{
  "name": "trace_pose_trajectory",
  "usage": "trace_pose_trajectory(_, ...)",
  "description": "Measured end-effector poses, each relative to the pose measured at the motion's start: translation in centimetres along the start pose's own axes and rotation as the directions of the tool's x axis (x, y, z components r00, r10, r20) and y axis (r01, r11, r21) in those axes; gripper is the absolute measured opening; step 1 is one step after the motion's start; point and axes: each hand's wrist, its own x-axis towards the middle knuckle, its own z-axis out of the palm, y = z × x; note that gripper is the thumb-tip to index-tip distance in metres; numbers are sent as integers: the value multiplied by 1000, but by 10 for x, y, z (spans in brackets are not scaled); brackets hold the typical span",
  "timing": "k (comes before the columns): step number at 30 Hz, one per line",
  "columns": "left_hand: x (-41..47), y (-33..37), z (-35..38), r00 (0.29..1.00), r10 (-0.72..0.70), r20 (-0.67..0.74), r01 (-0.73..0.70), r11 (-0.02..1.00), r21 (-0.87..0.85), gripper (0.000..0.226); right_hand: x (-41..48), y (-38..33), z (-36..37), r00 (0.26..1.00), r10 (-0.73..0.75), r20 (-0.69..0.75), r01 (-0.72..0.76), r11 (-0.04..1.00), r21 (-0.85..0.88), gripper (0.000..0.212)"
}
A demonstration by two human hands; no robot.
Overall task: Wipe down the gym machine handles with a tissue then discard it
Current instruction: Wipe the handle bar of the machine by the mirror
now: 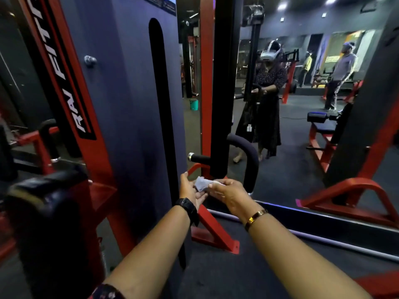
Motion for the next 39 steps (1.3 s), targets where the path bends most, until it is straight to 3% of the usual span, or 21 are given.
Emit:
trace_pose_trajectory(5, 63, 29, 6, 999, 4, 34, -4, 1000, 3, 48, 55, -6, 26, 984, -112, -140, 94, 987, -130, 19)
trace_pose_trajectory(7, 92, 44, 5, 999, 38, 11, -39, 999, 11, 47, 77, -6, 37, 953, -228, -199, 162, 940, -301, 26)
trace_pose_trajectory(10, 132, 60, 1, 999, 36, -2, -36, 999, -2, 55, 107, -10, 53, 888, -418, -190, 222, 752, -620, 23)
trace_pose_trajectory(12, 155, 65, -1, 999, -2, 41, 2, 1000, -1, 59, 122, -13, 65, 861, -495, -113, 284, 654, -701, 10)
trace_pose_trajectory(15, 178, 70, -2, 996, -38, 77, 36, 999, 23, 60, 134, -14, 80, 813, -583, -5, 339, 479, -810, 26)
trace_pose_trajectory(18, 198, 71, -1, 990, -68, 122, 67, 998, 13, 62, 147, -11, 88, 807, -587, 60, 329, 363, -872, 27)
trace_pose_trajectory(20, 207, 71, 0, 978, -101, 181, 97, 995, 29, 64, 158, -9, 88, 785, -602, 144, 232, 70, -970, 31)
trace_pose_trajectory(23, 220, 71, 5, 953, -129, 273, 121, 992, 46, 63, 172, 4, 91, 810, -561, 170, 15, -269, -963, 33)
trace_pose_trajectory(26, 228, 68, 11, 942, -111, 318, 112, 994, 16, 62, 178, 26, 92, 816, -534, 223, 23, -355, -935, 46)
trace_pose_trajectory(29, 234, 63, 11, 933, -96, 347, 84, 995, 49, 57, 168, 39, 76, 807, -502, 312, 7, -519, -855, 57)
trace_pose_trajectory(32, 236, 60, 7, 926, -106, 363, 54, 987, 152, 39, 158, 43, 67, 785, -550, 287, -113, -581, -806, 55)
trace_pose_trajectory(34, 239, 56, 6, 927, -99, 363, 43, 986, 159, 30, 165, 36, 68, 799, -577, 167, -205, -524, -827, 46)
trace_pose_trajectory(36, 239, 56, 7, 921, -100, 376, 60, 991, 116, 30, 176, 27, 75, 794, -591, 142, -204, -479, -854, 41)
trace_pose_trajectory(37, 240, 57, 8, 914, -102, 394, 71, 993, 91, 31, 183, 26, 81, 800, -584, 138, -199, -475, -857, 49)
trace_pose_trajectory(39, 247, 57, 7, 898, -99, 428, 79, 995, 65, 31, 186, 30, 89, 845, -515, 143, -142, -474, -869, 51)
